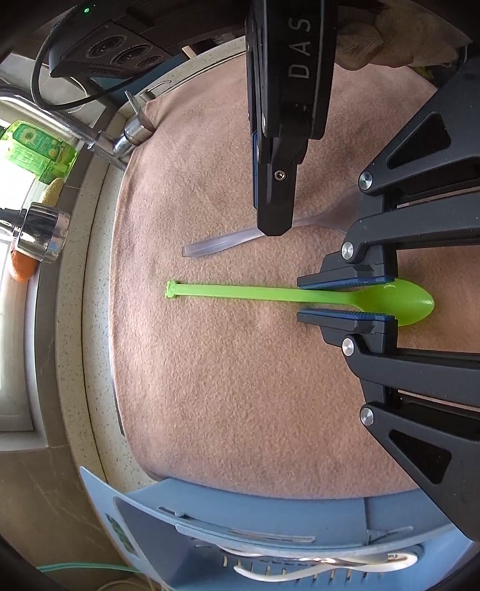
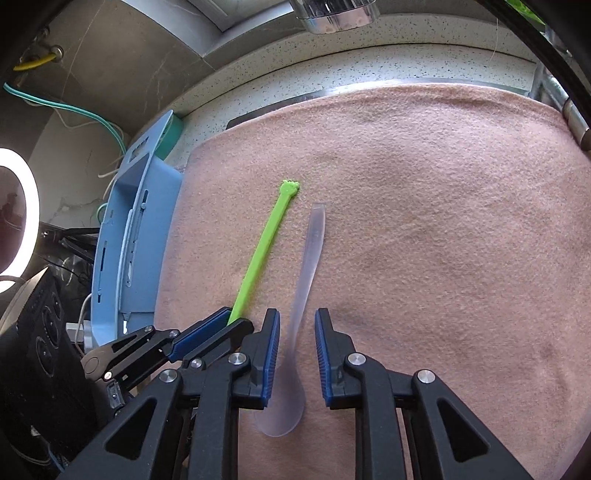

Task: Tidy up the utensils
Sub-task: 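Grasp the green spoon with the left tool while the right tool grasps the clear spoon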

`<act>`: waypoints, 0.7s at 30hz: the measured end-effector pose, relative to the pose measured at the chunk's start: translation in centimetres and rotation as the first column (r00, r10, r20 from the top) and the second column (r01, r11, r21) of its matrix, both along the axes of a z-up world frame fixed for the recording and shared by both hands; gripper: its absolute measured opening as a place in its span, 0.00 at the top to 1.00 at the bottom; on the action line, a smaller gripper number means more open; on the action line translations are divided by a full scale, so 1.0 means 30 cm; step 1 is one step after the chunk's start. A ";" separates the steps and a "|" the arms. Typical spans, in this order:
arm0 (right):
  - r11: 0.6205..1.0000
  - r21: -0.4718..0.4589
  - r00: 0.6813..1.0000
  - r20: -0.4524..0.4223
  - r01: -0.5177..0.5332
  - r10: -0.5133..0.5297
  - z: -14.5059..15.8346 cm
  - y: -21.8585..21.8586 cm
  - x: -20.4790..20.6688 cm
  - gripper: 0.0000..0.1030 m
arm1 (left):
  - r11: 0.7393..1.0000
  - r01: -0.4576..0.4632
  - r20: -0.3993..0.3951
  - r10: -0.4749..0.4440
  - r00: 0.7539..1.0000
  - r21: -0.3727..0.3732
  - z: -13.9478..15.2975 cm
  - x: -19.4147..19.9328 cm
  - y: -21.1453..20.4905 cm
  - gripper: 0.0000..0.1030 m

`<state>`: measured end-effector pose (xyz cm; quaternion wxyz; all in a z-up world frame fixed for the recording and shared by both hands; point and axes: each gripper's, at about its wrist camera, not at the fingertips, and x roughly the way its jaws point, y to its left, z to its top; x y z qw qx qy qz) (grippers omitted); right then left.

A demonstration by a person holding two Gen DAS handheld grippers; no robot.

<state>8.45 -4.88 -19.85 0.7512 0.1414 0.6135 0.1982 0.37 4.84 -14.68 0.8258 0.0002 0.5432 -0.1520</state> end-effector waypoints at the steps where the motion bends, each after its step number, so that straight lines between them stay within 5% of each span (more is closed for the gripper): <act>1: 1.000 -0.008 1.000 0.005 -0.007 0.007 0.004 0.006 -0.001 0.83 | 1.000 -0.004 0.004 0.004 1.000 -0.001 0.001 -0.004 0.007 0.94; 11: 0.994 -0.093 0.998 0.001 -0.060 0.061 -0.017 0.060 0.011 0.91 | 0.996 -0.061 0.000 0.062 0.998 -0.071 0.000 -0.022 0.053 0.95; 21: 0.997 -0.063 0.999 0.016 -0.046 0.047 -0.012 0.024 -0.017 0.94 | 0.990 -0.092 -0.013 0.091 0.996 -0.109 0.017 -0.028 0.082 0.95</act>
